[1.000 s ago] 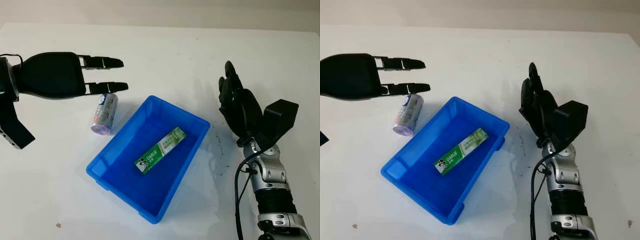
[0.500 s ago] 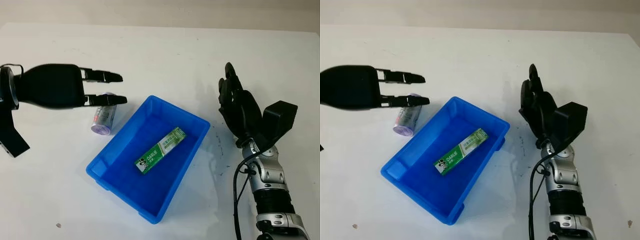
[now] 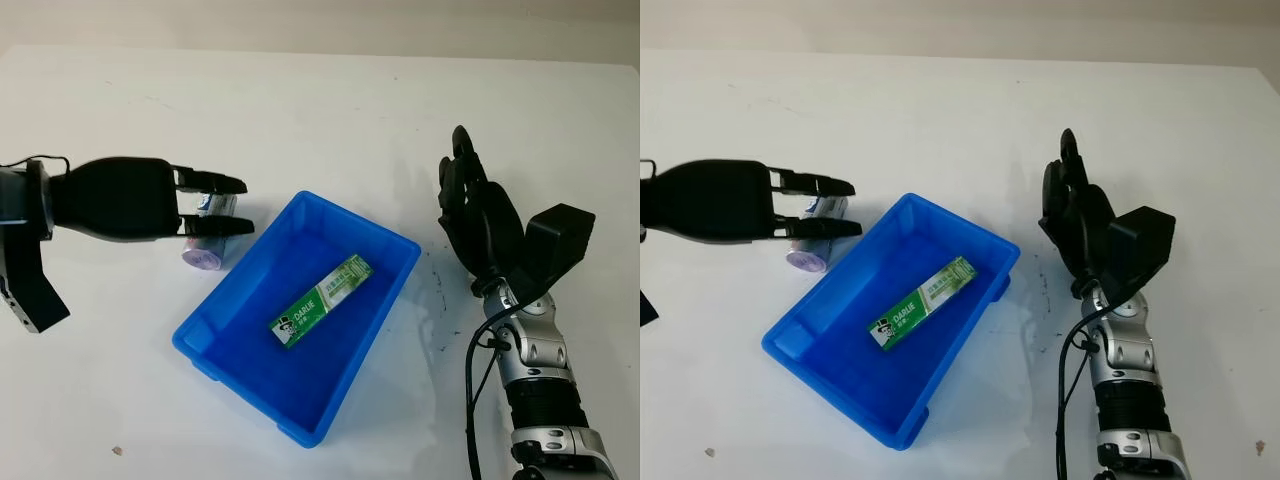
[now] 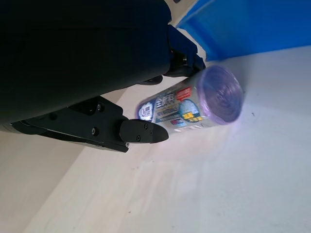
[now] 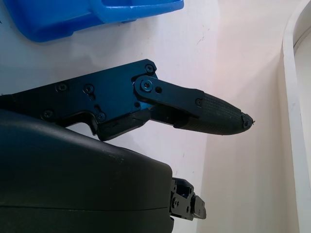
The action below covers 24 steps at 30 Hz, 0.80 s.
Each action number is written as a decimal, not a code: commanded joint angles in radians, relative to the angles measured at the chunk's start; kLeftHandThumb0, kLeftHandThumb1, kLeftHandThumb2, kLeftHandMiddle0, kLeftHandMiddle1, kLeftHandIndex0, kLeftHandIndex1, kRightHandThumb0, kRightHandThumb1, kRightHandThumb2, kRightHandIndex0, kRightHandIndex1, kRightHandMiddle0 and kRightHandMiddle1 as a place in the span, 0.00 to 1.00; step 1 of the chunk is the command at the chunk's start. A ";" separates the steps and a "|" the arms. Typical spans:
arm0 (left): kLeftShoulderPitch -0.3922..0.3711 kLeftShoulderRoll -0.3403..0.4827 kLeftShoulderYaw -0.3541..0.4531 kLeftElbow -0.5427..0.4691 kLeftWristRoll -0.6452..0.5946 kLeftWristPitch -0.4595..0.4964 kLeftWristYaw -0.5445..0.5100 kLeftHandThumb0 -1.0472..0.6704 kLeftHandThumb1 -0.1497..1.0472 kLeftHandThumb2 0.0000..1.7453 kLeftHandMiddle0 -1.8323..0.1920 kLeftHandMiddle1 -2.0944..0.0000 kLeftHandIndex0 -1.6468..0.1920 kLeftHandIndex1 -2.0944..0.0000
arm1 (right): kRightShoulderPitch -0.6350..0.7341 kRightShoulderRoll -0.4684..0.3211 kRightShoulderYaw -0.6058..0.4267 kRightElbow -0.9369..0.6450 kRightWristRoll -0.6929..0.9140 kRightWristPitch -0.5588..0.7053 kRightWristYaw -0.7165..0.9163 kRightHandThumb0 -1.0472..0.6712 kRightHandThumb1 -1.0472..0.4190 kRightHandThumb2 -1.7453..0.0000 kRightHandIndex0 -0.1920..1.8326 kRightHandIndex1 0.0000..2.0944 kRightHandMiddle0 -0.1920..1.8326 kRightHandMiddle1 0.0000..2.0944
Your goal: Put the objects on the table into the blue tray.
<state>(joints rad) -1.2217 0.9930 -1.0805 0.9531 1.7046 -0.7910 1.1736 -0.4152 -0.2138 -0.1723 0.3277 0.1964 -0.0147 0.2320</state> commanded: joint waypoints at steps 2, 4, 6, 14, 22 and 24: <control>0.017 -0.041 -0.026 0.055 -0.008 0.016 0.044 0.61 1.00 0.10 0.71 0.94 0.75 0.90 | 0.023 -0.003 -0.007 -0.035 0.001 0.010 -0.008 0.18 0.00 0.59 0.00 0.00 0.00 0.00; 0.011 -0.060 -0.043 0.076 -0.004 0.023 0.054 0.60 0.99 0.09 0.69 0.94 0.73 0.89 | 0.028 -0.003 -0.009 -0.039 0.004 0.009 -0.008 0.18 0.00 0.59 0.00 0.00 0.00 0.00; 0.004 -0.072 -0.061 0.091 0.005 0.033 0.069 0.59 0.98 0.07 0.67 0.93 0.72 0.88 | 0.031 0.000 -0.011 -0.044 0.009 0.012 -0.011 0.18 0.00 0.59 0.00 0.00 0.00 0.00; -0.013 -0.112 -0.116 0.148 0.015 0.073 0.138 0.50 0.91 0.03 0.71 0.29 0.70 0.41 | 0.036 0.000 -0.012 -0.045 0.016 0.015 -0.013 0.18 0.00 0.59 0.00 0.00 0.00 0.00; -0.024 -0.120 -0.112 0.181 -0.027 0.096 0.101 0.52 0.98 0.04 0.65 0.00 0.74 0.07 | 0.036 -0.004 -0.013 -0.029 0.018 0.008 -0.005 0.18 0.00 0.60 0.00 0.00 0.00 0.00; -0.030 -0.116 -0.107 0.186 -0.041 0.097 0.073 0.41 1.00 0.10 0.59 0.00 0.73 0.02 | 0.036 -0.003 -0.012 -0.028 0.016 0.009 -0.005 0.17 0.00 0.60 0.00 0.00 0.00 0.00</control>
<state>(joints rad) -1.2430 0.8627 -1.1816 1.1146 1.6633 -0.6968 1.2675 -0.3889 -0.2137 -0.1781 0.3052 0.2120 -0.0032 0.2244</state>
